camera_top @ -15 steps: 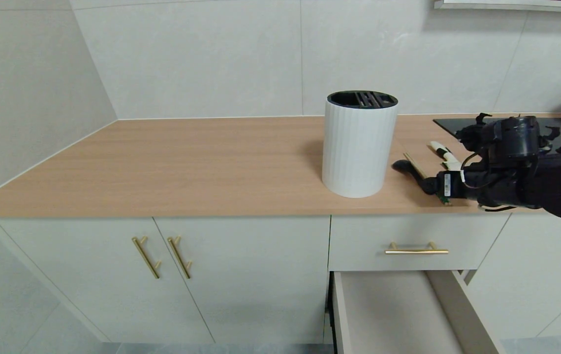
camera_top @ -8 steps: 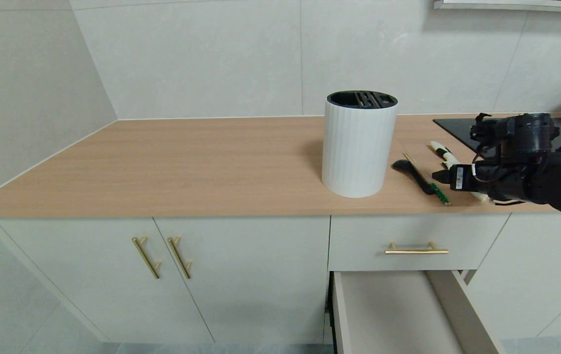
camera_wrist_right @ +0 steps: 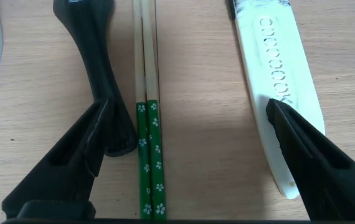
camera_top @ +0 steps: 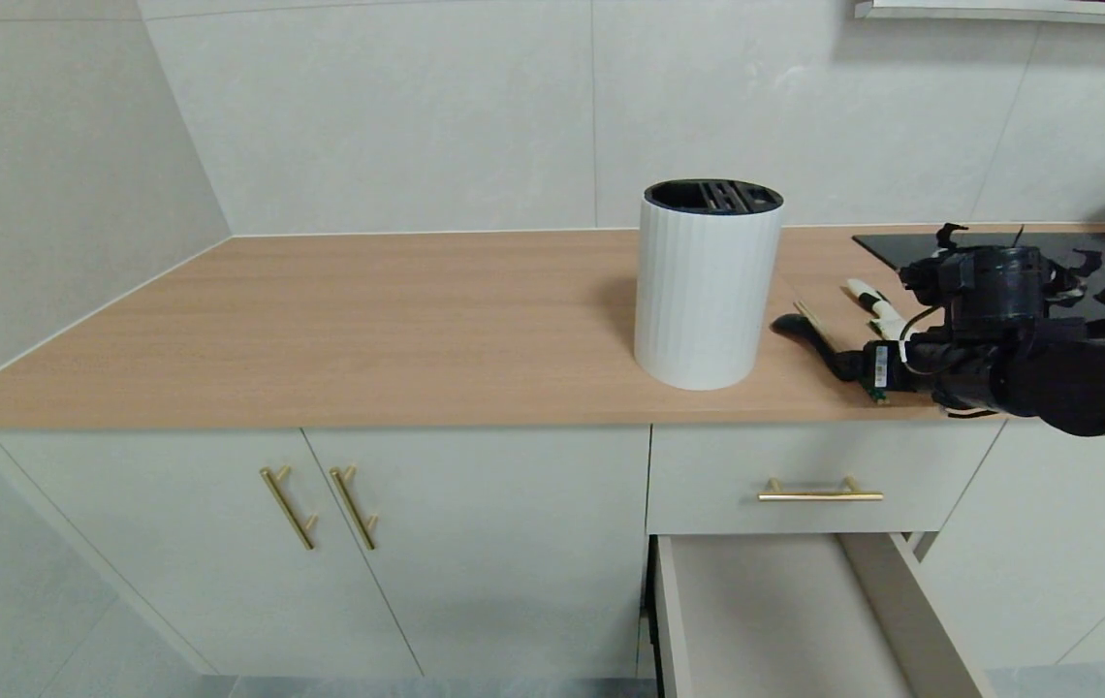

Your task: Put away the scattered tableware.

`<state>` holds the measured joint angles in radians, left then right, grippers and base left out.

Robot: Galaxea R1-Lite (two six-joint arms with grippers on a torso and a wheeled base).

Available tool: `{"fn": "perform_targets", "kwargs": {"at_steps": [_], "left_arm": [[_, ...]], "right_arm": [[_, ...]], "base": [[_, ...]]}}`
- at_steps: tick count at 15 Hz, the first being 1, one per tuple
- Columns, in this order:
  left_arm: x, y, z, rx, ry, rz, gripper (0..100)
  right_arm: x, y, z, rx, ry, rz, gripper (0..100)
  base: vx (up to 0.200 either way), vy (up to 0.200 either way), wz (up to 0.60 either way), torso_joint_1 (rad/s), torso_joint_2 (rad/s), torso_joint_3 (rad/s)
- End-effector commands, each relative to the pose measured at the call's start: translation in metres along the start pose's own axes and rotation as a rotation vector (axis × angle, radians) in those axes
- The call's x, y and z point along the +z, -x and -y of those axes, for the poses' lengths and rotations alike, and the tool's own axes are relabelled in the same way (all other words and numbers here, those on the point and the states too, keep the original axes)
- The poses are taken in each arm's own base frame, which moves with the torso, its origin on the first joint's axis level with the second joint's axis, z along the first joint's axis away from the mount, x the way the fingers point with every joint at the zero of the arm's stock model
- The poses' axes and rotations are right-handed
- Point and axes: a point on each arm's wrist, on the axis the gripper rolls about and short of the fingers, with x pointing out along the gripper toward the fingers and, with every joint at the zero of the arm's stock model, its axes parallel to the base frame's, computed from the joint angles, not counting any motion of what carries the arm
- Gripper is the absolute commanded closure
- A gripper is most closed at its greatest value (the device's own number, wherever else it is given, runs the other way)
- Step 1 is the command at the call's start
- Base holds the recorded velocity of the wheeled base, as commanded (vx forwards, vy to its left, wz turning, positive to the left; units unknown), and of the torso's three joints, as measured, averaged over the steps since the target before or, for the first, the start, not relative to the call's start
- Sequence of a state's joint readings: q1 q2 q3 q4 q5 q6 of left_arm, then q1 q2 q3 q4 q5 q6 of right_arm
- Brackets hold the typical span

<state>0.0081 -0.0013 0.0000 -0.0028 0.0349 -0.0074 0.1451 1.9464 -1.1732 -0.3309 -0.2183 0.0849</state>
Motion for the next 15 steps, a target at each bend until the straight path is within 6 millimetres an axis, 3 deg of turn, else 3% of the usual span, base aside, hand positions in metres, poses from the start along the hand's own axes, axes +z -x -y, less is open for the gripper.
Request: {"fn": "perform_targets", "kwargs": {"at_steps": [1,8,15], "left_arm": [[0.0,0.0,0.0,0.002,0.0,-0.001,0],[0.0,0.0,0.0,0.0,0.0,-0.001,0],[0.0,0.0,0.0,0.0,0.0,-0.001,0]], "right_arm": [[-0.003,-0.001,-0.004,0.008,0.007,-0.014,0],[0.007,0.005,0.003,-0.007,-0.012,0.038,0],[0.004,-0.002,0.006,-0.02,-0.013,0.026,0]], "base": [[0.0,0.0,0.0,0.0,0.0,0.0],[0.0,0.0,0.0,0.0,0.0,0.0],[0.0,0.0,0.0,0.0,0.0,0.0]]}}
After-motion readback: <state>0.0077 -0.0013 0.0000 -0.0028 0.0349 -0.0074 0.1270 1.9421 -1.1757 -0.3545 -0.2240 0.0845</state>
